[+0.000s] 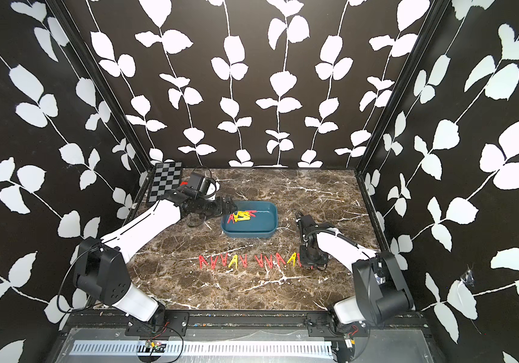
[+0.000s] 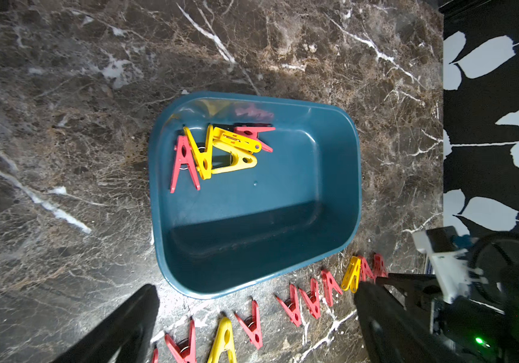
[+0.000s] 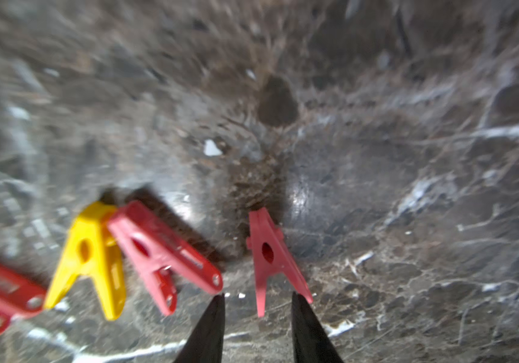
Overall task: Take the clothespins out of the storage box
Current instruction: Place the clothespin at the center of the board, then pick up the clothespin from the storage box.
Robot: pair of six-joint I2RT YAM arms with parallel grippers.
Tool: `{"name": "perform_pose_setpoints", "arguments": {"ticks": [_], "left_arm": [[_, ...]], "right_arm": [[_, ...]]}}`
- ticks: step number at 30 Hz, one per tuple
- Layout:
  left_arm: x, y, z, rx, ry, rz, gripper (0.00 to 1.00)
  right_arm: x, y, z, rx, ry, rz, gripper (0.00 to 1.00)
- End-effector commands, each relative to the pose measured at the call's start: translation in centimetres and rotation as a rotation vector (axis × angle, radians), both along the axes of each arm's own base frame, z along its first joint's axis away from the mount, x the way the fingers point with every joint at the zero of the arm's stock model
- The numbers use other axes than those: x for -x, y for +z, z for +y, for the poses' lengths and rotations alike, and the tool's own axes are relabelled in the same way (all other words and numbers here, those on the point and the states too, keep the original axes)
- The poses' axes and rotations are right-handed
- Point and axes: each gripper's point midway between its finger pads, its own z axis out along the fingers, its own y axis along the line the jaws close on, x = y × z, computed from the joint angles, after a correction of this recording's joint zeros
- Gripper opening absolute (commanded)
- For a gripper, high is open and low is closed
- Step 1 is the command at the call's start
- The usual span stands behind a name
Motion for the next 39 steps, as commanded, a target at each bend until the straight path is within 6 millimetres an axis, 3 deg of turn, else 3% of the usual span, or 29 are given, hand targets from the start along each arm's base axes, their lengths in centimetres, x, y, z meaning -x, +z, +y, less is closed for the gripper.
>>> {"name": "perform_pose_setpoints", "arguments": {"ticks": [1,10,11,12,20,25,33,39], "left_arm": [[-0.2,1.2,0.0,-0.028,-0.007,-0.039,0.99],[-0.5,0.5,-1.3,-0.049,-0.034,-0.027,0.99],[-0.5,0.4,-1.3,-0.052,-0.032,-0.023,0.99],[-0.5,0.4,-1.3,-0.055,-0.028,-0.02,0.99],[0.1,0.7,-0.6,-0.046,0.024,-0.015,0.99],[1.0,1.2,0.0,-0.008,0.061,-0.029,0.99],[2.6,1.5,1.0,-0.016,0.065,-0.028,0.99],[3.1,2.9,0.2,0.064,0.033,-0.071,0.99]], "right_arm": [[-1.5,3.2,0.3,-0.029,0.003,-0.099,0.48],[-6.1,9.2,4.0,-0.221,0.079,-0.354,0.79],[-6.6,9.7,4.5,-0.241,0.088,-0.374,0.96],[-7.1,10.2,4.9,-0.257,0.097,-0.394,0.99],[-11.3,12.5,8.1,-0.339,0.171,-0.48,0.99],[-13.7,13.1,11.4,-0.357,0.264,-0.506,0.99],[-16.8,11.5,17.9,-0.348,0.454,-0.482,0.99],[-18.5,9.0,20.7,-0.333,0.549,-0.44,0.99]]}}
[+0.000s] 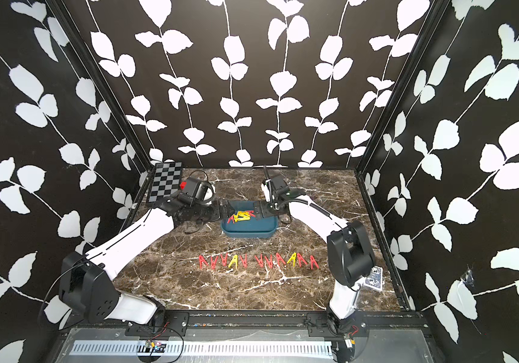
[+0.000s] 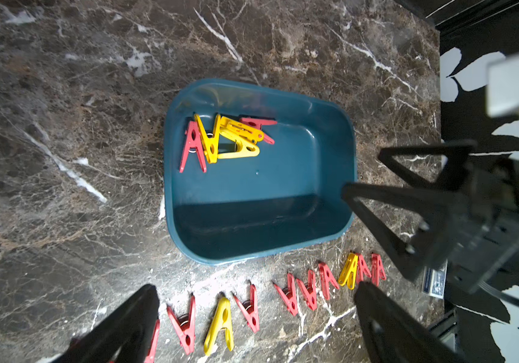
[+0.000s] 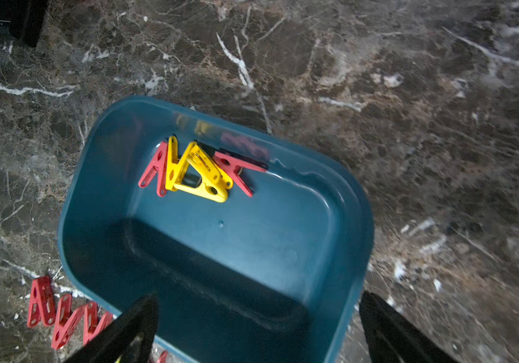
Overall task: Take the clothespins out of the storage box
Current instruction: Pick up the clothespin from the storage box.
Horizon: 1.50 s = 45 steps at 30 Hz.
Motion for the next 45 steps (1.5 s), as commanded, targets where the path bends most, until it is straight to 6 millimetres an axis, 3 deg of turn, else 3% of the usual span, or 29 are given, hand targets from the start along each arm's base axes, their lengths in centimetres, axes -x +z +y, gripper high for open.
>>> {"name": "perform_pose_setpoints", "arguments": {"ticks": [1,8,12,17,28,34,37,41,45], "left_arm": [[0.3,1.6,-0.7,0.063,-0.023,-0.049,0.99],[-0.4,2.4,-0.8,0.073,-0.014,-0.085,0.99],[-0.6,2.3,-0.8,0.065,-0.014,-0.083,0.99],[-0.9,2.3,-0.9,0.056,-0.014,-0.083,0.99],[-1.1,2.0,-0.4,0.035,-0.01,-0.075,0.99],[-1.1,1.9,-0.2,0.033,-0.004,-0.072,0.99],[-1.0,1.9,-0.1,0.034,-0.003,-0.071,0.99],[-0.9,1.9,0.1,0.035,0.001,-0.07,0.99],[-0.8,1.9,0.2,0.036,0.0,-0.073,0.99]], "right_arm": [[-1.0,-0.3,1.6,0.011,0.075,-0.027,0.99],[-2.3,-3.1,3.4,0.037,0.146,-0.007,0.98],[-2.9,-4.3,3.9,0.056,0.176,-0.005,0.78],[-3.3,-6.0,4.1,0.1,0.207,0.009,0.42],[-3.3,-8.5,5.5,0.124,0.248,0.044,0.39],[-3.5,-9.6,5.8,0.143,0.251,0.053,0.33],[-3.4,-10.2,5.7,0.157,0.255,0.064,0.28],[-3.3,-10.5,5.7,0.165,0.259,0.065,0.15],[-3.0,-10.0,5.7,0.167,0.265,0.054,0.07]]}}
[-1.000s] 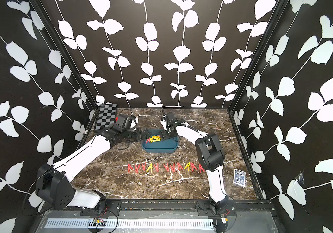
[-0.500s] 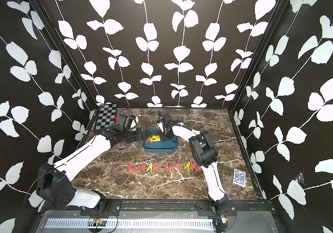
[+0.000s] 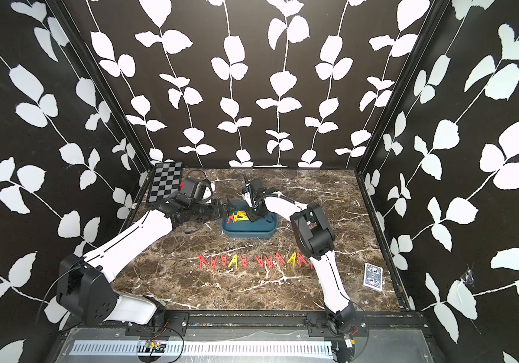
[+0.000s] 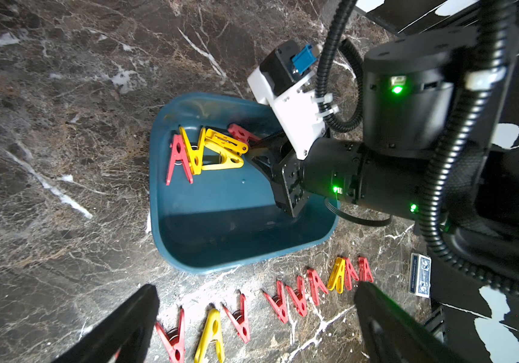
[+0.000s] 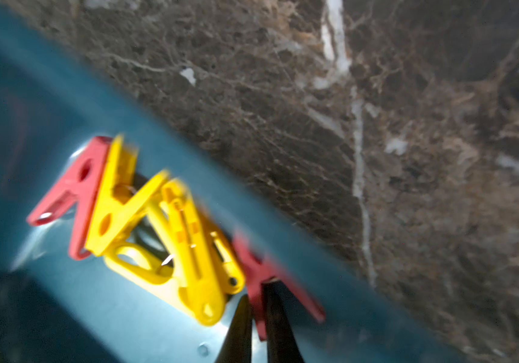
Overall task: Take the clothespins out of the storage box
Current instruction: Pick up the clothespin from the storage box.
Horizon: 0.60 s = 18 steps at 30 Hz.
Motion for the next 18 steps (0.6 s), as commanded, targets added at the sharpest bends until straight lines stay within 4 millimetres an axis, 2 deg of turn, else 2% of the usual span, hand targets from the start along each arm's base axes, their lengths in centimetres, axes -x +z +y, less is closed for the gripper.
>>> {"name": "perform_pose_setpoints", "arguments": {"ticks": [1,5,10,18], "left_arm": [[0.1,0.9,0.4,0.0,0.0,-0.025,0.99],[0.3,0.8,0.4,0.008,-0.001,-0.023,0.99],[0.5,1.1,0.3,0.016,-0.011,-0.034,0.99],[1.1,1.4,-0.2,0.018,-0.058,-0.043,0.99]], "right_arm": [[0.6,0.0,-0.1,0.024,0.015,-0.008,0.06],[1.0,1.0,-0.3,0.023,0.015,-0.023,0.0],[1.9,2.8,-0.9,0.014,-0.003,-0.037,0.0],[4.7,5.9,-3.4,-0.011,-0.08,-0.057,0.0]]}}
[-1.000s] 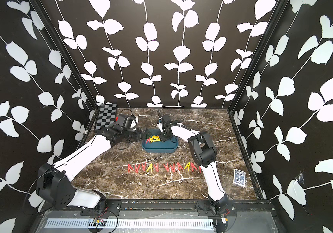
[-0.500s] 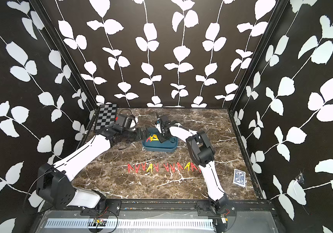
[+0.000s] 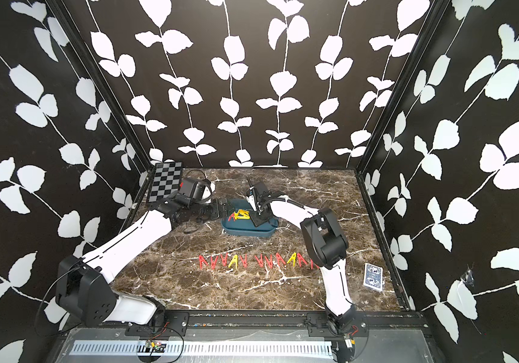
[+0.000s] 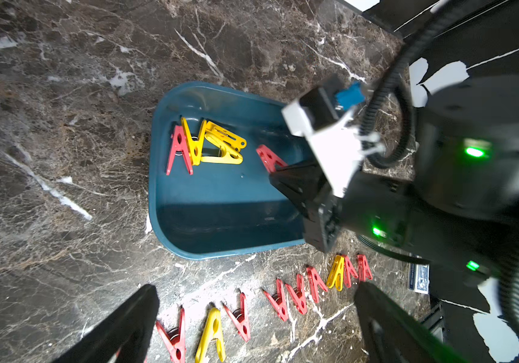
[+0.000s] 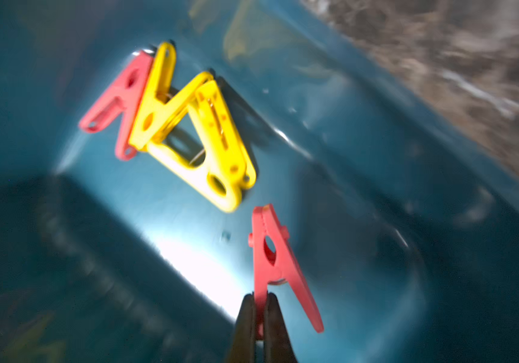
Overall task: Take the clothespins out of the storage box
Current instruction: Pick up the clothespin from the storage box, then place the clothespin at the center of the board.
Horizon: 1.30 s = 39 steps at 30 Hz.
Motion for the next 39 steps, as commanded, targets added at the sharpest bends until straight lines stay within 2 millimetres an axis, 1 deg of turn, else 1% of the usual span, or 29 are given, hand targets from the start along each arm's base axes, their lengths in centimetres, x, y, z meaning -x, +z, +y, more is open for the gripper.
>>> {"name": "perform_pose_setpoints", "arguments": {"ticks": [1,7,8,13,16,22,28,30,34,39], "left_arm": [[0.9,1.2,-0.2,0.015,-0.04,-0.037,0.99],[1.1,1.5,-1.4,0.035,-0.081,-0.043,0.99],[1.2,1.6,-1.7,0.042,-0.09,-0.046,0.99],[1.4,2.0,-3.2,0.059,-0.141,-0.051,0.99],[1.7,1.8,-4.3,0.06,-0.174,-0.046,0.99],[2.0,1.5,-6.6,0.064,-0.228,-0.039,0.99],[2.3,0.8,-8.2,0.054,-0.262,-0.024,0.99],[2.3,0.7,-8.4,0.055,-0.262,-0.021,0.99],[2.4,0.5,-8.8,0.053,-0.267,-0.017,0.99],[2.3,-0.2,-9.2,0.041,-0.262,-0.001,0.99]], "right_arm": [[0.8,2.6,-0.6,-0.031,-0.042,-0.041,0.0],[3.0,4.4,-3.4,-0.035,-0.128,-0.062,0.0],[3.8,4.0,-4.3,-0.021,-0.145,-0.051,0.0],[5.7,4.6,-8.2,-0.049,-0.271,-0.047,0.0],[7.0,4.3,-10.7,-0.056,-0.348,-0.034,0.0],[9.2,2.0,-15.1,-0.042,-0.483,0.014,0.0],[9.8,-1.2,-18.0,-0.01,-0.582,0.077,0.0],[9.6,-2.1,-18.5,0.0,-0.597,0.094,0.0],[9.3,-3.2,-19.0,0.019,-0.608,0.113,0.0],[9.5,-4.5,-20.3,0.062,-0.643,0.142,0.0]]}}
